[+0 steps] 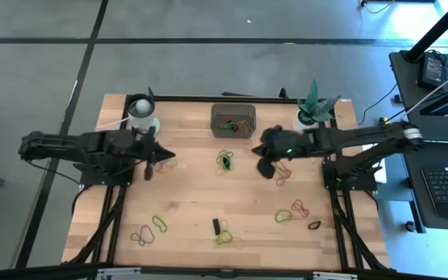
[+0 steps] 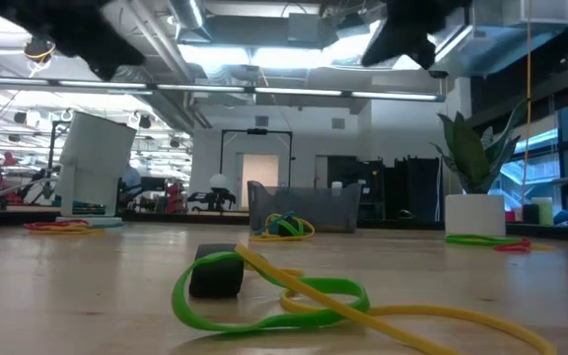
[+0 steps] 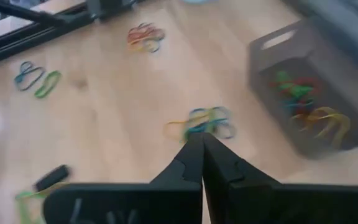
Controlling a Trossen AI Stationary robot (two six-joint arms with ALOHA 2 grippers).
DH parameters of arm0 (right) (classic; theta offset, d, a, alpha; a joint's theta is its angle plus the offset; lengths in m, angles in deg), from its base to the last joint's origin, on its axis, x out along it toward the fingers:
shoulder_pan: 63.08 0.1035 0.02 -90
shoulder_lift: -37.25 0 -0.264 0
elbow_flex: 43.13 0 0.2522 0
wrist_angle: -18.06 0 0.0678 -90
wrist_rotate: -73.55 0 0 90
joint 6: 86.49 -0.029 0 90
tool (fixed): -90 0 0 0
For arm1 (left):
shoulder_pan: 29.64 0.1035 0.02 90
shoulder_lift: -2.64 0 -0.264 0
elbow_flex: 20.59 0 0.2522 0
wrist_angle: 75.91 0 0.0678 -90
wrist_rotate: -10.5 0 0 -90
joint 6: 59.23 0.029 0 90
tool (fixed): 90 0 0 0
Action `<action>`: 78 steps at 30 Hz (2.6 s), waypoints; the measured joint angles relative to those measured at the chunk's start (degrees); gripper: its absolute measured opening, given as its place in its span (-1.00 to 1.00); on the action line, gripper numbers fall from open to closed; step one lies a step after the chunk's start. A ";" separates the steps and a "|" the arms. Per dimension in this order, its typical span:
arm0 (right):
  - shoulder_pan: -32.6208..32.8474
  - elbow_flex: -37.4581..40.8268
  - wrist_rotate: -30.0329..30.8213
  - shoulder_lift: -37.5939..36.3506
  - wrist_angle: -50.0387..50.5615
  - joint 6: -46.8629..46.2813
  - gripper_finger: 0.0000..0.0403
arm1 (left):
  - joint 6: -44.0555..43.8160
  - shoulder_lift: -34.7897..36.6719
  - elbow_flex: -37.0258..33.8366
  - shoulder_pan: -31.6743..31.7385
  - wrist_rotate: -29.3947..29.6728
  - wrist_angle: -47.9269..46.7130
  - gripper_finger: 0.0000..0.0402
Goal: Pick and place rubber bands into bin
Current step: Put the black rubber band into the bin
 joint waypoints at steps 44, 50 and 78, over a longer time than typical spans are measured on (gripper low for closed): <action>20.39 -32.47 -6.35 53.47 -4.71 9.44 -0.17 | 4.24 16.54 -2.65 -3.77 -4.77 -7.86 -0.99; 19.92 -32.47 -7.18 55.83 -5.56 9.06 -0.17 | 4.19 16.54 -2.65 -3.77 -4.70 -7.86 -0.98; 18.66 -35.75 -7.60 57.03 -2.16 -0.47 -0.98 | 4.00 16.52 -2.65 -3.77 -4.31 -7.95 -0.99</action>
